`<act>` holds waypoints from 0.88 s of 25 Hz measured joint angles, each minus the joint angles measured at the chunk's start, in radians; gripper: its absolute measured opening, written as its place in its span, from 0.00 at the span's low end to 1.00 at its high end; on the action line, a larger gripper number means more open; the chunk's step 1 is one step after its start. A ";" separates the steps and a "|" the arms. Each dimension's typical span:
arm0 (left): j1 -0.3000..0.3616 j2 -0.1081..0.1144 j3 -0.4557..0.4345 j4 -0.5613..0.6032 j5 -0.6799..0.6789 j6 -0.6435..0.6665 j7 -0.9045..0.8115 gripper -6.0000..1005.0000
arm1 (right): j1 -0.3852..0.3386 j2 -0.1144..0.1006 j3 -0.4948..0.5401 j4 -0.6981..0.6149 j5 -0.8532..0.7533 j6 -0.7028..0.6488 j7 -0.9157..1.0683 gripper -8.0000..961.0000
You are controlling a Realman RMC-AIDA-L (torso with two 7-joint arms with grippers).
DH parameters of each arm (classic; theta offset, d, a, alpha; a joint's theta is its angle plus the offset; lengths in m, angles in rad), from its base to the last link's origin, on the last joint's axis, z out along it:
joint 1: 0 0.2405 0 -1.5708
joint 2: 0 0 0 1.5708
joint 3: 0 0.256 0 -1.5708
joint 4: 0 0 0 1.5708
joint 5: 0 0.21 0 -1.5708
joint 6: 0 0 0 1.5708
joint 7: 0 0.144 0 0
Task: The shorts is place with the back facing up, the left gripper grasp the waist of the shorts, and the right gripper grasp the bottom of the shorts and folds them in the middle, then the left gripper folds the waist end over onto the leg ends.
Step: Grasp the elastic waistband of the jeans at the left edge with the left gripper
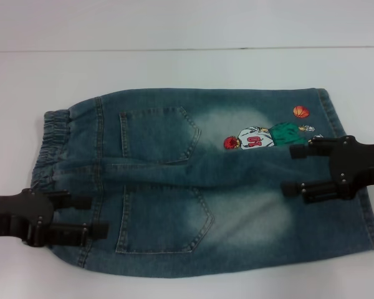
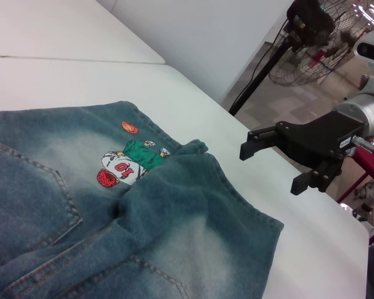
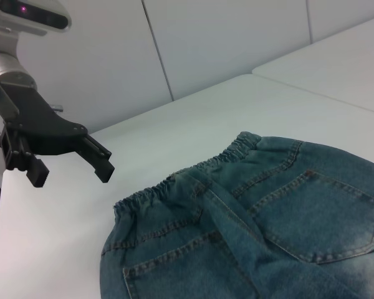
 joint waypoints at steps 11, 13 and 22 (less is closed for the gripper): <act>-0.010 0.006 -0.007 -0.001 0.005 0.000 -0.056 0.91 | 0.002 0.002 0.000 0.000 0.000 0.000 0.000 0.99; -0.025 0.016 -0.011 0.004 0.035 0.001 -0.124 0.91 | 0.003 0.002 0.000 0.000 0.000 0.000 0.000 0.99; -0.151 0.073 -0.016 0.012 0.323 0.006 -0.545 0.90 | 0.016 0.002 -0.003 -0.002 0.000 -0.001 -0.002 0.99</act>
